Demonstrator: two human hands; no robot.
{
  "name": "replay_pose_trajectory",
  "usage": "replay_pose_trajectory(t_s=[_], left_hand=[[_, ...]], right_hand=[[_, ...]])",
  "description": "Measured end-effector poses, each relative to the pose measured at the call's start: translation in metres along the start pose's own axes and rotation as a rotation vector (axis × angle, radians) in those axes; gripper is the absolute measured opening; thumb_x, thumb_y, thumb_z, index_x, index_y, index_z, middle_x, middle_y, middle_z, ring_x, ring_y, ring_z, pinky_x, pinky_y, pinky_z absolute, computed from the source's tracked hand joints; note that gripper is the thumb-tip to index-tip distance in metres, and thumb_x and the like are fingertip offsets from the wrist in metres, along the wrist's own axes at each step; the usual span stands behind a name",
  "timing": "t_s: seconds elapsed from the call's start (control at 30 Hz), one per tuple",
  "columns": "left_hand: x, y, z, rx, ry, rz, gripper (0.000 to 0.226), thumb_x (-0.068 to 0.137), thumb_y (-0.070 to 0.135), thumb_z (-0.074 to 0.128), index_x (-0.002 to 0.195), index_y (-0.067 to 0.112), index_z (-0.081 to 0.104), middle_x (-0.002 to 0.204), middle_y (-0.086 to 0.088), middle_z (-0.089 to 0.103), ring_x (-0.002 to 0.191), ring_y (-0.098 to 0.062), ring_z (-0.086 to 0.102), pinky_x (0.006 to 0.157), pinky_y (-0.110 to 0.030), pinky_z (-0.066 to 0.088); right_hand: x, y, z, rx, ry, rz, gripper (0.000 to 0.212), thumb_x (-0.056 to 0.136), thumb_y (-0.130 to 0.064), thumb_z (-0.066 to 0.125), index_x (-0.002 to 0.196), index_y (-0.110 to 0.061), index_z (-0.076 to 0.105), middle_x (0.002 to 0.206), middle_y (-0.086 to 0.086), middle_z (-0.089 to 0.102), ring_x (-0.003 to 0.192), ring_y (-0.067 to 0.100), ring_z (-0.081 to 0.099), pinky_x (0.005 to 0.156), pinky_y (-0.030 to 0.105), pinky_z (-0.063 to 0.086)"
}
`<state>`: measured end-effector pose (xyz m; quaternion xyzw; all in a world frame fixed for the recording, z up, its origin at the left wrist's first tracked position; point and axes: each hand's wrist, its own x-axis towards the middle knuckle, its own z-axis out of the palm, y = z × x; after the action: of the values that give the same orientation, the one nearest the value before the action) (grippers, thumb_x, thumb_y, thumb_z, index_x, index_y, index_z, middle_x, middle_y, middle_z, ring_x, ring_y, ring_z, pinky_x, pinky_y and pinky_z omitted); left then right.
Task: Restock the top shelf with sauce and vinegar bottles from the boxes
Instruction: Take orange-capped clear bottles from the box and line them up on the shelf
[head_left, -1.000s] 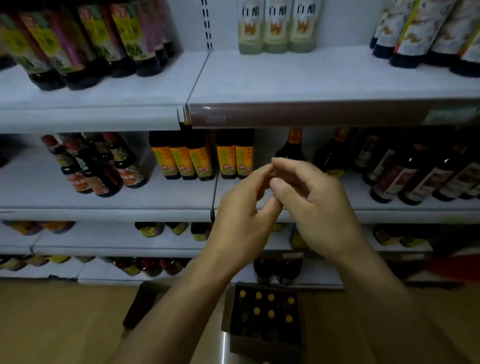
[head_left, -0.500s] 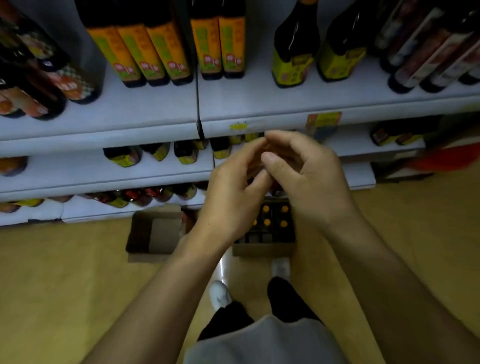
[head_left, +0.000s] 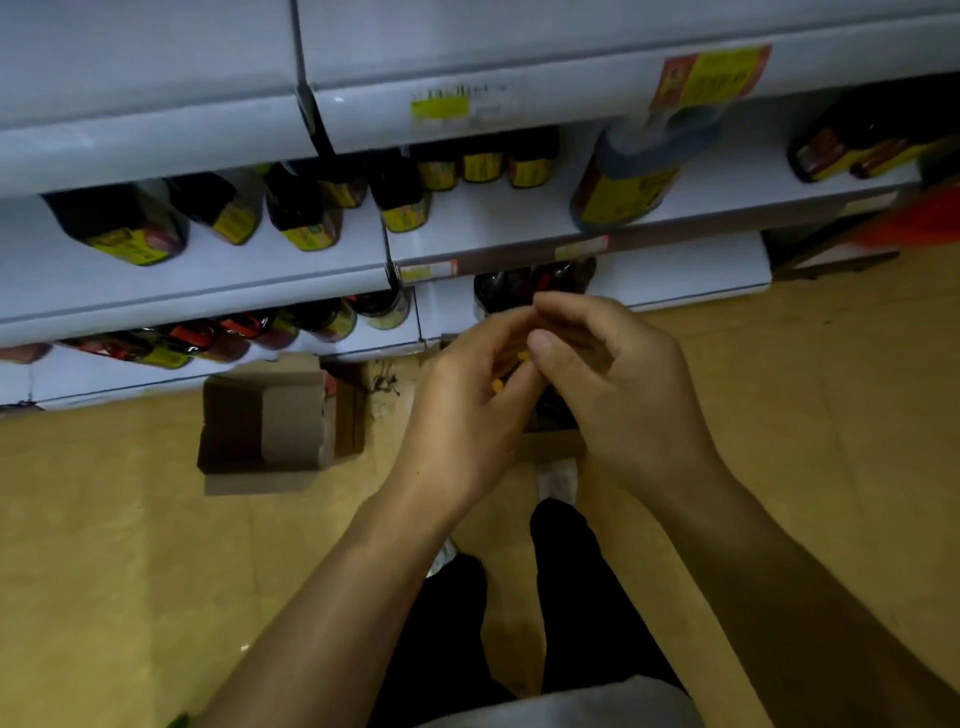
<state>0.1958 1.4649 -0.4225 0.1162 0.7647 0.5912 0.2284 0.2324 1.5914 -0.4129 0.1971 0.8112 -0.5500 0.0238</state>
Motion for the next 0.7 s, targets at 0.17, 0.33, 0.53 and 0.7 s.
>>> replay_pose_trajectory(t_s=[0.17,0.33,0.53,0.7], left_hand=[[0.014,-0.068,0.02,-0.048,-0.014,-0.11,0.03,0.098,0.015,0.055,0.126,0.021,0.063,0.114,0.012,0.069,0.105,0.004,0.064,0.088,-0.018,0.053],[0.032,-0.15,0.045,-0.092,-0.03,-0.245,0.03,0.096,0.008,0.055,0.124,0.016,0.064,0.113,0.008,0.07,0.102,0.001,0.066,0.089,-0.019,0.053],[0.052,-0.245,0.072,-0.026,-0.063,-0.32,0.027,0.095,0.003,0.055,0.116,0.015,0.068,0.102,0.017,0.068,0.098,0.008,0.063,0.08,-0.007,0.048],[0.068,-0.317,0.094,0.027,-0.05,-0.366,0.021,0.095,0.006,0.058,0.111,0.013,0.069,0.106,0.007,0.071,0.101,-0.003,0.066,0.083,-0.013,0.051]], right_hand=[[0.016,0.068,0.02,-0.001,-0.047,0.094,0.03,0.097,-0.022,0.056,0.126,-0.029,0.06,0.123,-0.011,0.061,0.107,-0.005,0.059,0.091,0.019,0.052],[0.039,0.148,0.043,-0.084,-0.076,0.163,0.031,0.096,-0.023,0.057,0.126,-0.025,0.062,0.12,-0.009,0.062,0.106,-0.001,0.06,0.089,0.018,0.051],[0.072,0.238,0.074,-0.219,-0.126,0.196,0.031,0.096,-0.024,0.057,0.127,-0.018,0.063,0.123,-0.003,0.061,0.106,0.008,0.059,0.094,0.03,0.05],[0.099,0.309,0.1,-0.362,-0.19,0.164,0.029,0.096,-0.028,0.057,0.122,-0.015,0.064,0.114,-0.002,0.063,0.102,0.013,0.059,0.087,0.031,0.049]])
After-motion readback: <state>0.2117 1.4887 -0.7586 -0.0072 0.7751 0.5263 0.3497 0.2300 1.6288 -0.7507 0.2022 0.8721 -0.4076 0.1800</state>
